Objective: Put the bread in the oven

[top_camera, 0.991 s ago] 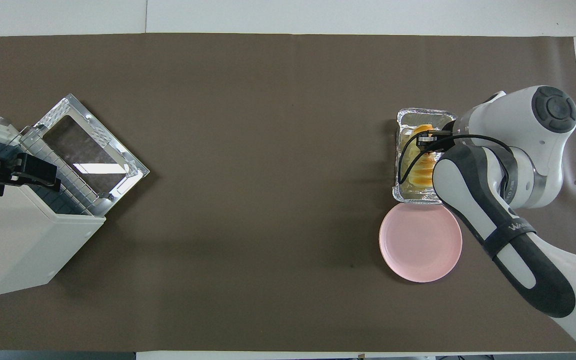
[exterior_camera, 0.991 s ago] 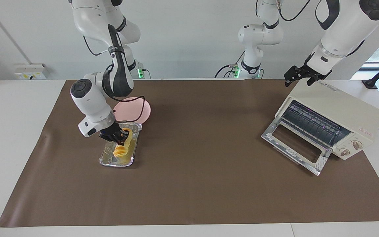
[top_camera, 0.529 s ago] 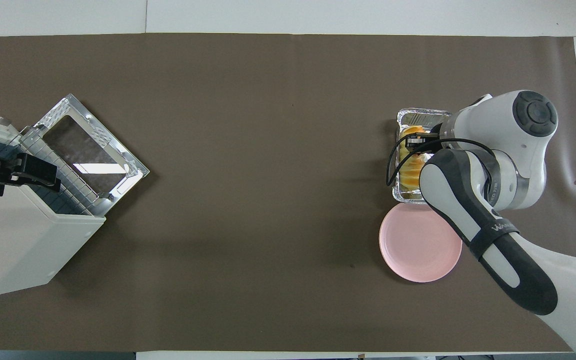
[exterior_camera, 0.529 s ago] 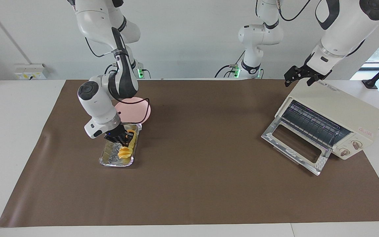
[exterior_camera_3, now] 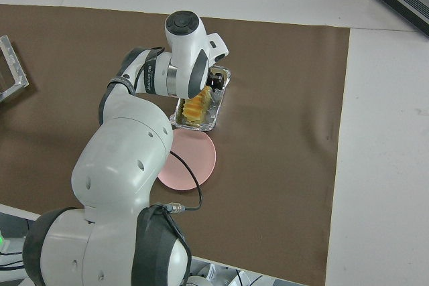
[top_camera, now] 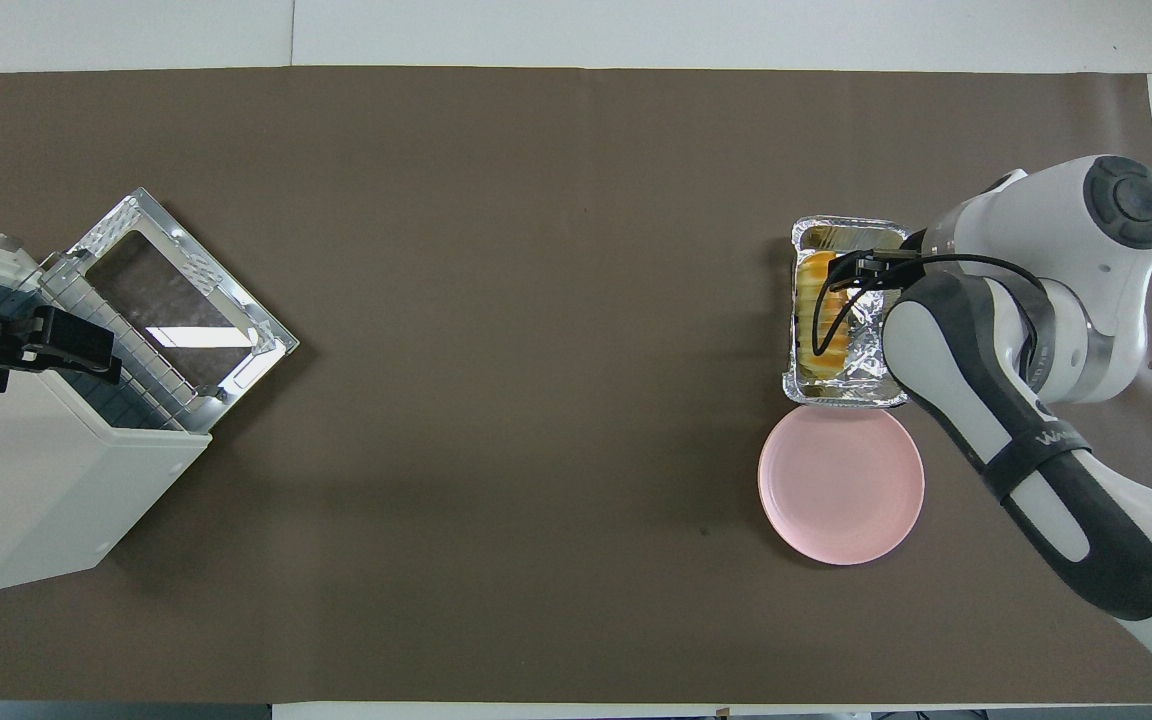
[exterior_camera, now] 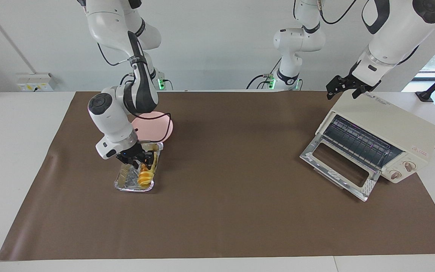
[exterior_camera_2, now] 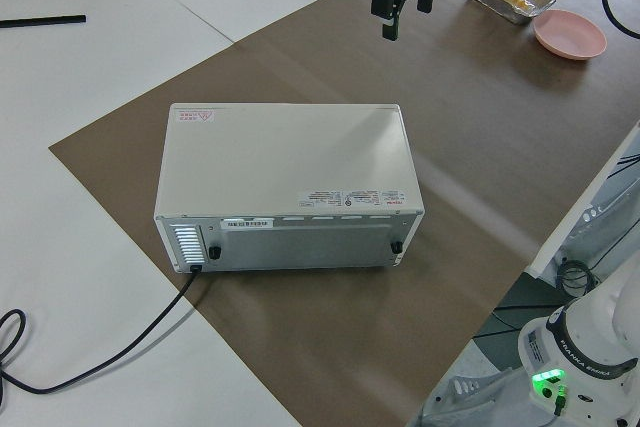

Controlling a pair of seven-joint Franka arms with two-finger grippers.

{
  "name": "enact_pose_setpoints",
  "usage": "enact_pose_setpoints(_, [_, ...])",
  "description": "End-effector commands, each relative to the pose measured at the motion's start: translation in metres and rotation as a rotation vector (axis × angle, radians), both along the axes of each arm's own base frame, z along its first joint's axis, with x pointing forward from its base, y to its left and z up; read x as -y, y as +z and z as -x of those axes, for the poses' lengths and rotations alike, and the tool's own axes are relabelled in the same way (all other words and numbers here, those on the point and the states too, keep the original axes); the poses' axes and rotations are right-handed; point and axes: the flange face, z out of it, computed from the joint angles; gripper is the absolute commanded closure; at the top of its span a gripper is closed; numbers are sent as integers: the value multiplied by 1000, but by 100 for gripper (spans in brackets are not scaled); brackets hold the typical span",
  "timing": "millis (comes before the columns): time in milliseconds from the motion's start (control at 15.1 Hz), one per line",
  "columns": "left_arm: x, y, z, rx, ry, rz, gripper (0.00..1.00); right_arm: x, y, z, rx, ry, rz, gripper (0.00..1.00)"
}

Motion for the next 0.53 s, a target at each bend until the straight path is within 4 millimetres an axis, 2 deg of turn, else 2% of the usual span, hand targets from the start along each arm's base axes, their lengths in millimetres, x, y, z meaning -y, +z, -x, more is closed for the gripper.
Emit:
enact_pose_setpoints(0, [-3, 3, 3, 18, -2, -12, 0, 29, -3, 10, -28, -2, 9, 0])
enact_pose_setpoints(132, [-3, 3, 3, 18, -2, -12, 0, 34, -10, 19, -47, -5, 9, 0])
enact_pose_setpoints(462, [-3, 3, 3, 18, -2, -12, 0, 38, -43, 40, -38, -25, 15, 1])
